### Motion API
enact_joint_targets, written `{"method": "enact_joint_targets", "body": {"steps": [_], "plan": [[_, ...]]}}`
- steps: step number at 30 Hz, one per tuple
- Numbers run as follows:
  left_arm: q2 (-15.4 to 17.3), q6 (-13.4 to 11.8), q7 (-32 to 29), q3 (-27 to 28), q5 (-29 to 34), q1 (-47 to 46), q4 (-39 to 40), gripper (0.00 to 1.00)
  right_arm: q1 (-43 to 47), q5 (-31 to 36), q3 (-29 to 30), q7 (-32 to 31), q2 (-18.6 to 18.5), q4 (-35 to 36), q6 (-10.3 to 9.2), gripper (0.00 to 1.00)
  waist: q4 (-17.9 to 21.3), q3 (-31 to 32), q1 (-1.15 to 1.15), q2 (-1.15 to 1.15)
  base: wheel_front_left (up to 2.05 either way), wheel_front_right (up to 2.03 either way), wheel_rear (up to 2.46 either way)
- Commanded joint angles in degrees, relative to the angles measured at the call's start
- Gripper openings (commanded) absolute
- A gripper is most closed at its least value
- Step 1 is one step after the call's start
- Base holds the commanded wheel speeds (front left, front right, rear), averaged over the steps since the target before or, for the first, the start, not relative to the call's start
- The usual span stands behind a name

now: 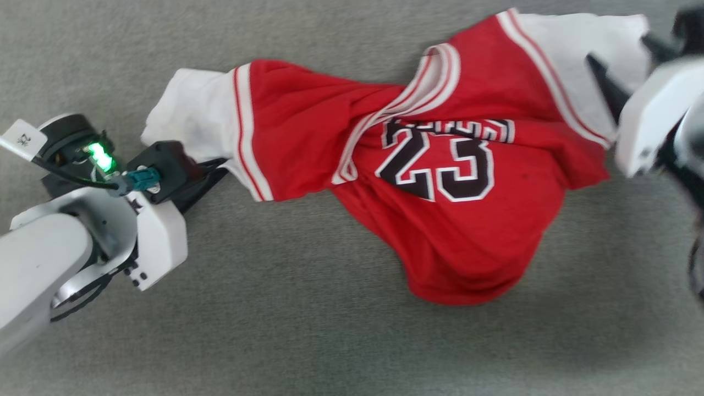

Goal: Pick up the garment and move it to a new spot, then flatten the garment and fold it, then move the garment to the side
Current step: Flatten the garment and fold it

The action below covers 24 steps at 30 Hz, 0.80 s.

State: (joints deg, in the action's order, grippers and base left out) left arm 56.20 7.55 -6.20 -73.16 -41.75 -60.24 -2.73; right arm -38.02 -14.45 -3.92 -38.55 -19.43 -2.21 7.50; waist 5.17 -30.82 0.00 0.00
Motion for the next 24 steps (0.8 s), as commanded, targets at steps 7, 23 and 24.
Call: {"method": "enact_joint_targets", "body": {"steps": [7, 23, 24], "plan": [[-2.7, -0.13, 0.44, -0.55, 1.09, -1.96, 0.74, 0.0, -11.98, -6.52, -5.68, -11.82, -5.5, -7.75, -0.02, 1.0, -4.21, -3.88, 0.0, 0.0, 0.0, 0.0, 0.0], [-5.57, -0.14, 1.0, -0.8, -2.04, -3.37, 0.41, 0.0, -14.1, -8.73, -10.24, -19.29, -8.19, -16.22, -0.03, 0.0, -6.06, -5.95, 0.0, 0.0, 0.0, 0.0, 0.0], [-5.63, -0.14, 1.03, -0.76, -2.76, -3.26, 0.32, 0.0, -13.95, -8.39, -10.06, -18.7, -8.26, -16.21, -0.03, 0.0, -5.97, -5.75, 0.0, 0.0, 0.0, 0.0, 0.0]]}}
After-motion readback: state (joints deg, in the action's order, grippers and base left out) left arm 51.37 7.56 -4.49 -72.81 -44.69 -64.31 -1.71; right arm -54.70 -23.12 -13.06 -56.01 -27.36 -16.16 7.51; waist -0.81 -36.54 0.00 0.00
